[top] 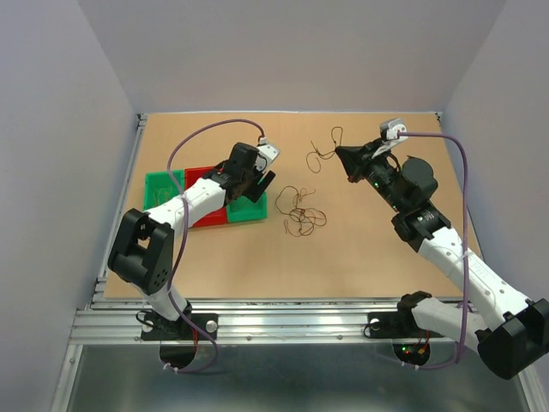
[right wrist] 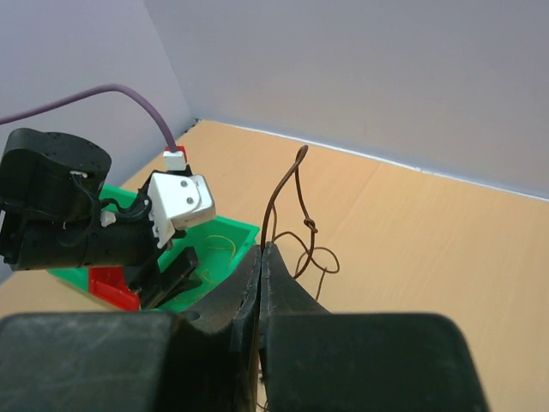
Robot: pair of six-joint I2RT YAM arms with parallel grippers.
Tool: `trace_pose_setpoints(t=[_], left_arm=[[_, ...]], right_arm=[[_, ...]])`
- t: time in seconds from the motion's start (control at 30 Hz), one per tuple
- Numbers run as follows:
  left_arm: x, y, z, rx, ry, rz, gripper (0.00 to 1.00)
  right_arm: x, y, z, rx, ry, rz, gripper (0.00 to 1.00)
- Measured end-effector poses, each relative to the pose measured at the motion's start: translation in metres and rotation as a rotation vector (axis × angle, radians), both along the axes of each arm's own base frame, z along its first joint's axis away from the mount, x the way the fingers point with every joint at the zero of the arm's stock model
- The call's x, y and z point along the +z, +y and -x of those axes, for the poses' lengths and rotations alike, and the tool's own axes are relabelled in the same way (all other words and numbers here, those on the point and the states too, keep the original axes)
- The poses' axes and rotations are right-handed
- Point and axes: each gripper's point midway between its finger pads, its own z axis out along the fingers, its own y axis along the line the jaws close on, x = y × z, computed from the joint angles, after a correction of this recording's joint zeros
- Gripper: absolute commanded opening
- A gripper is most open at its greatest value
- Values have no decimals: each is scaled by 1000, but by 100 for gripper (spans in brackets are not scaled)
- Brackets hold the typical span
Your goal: Untangle the cables
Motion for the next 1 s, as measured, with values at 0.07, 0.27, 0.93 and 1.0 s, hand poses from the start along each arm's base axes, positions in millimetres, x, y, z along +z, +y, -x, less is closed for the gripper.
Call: trace_pose_setpoints(t=[0.07,0.27,0.93,1.0], left_arm=[[1,4,-2,8,-3,-4,85],[-8,12,-7,27,17,-31,87],[-64,21,-50,36,130,-59,62],[-72,20,-49,27,154,-60,52]], right_arm=[[-1,0,1,-1,1,3,1],[-1,0,1,0,1,3,0],[-1,0,1,4,-1,8,1],[-1,0,1,4,-1,8,0]])
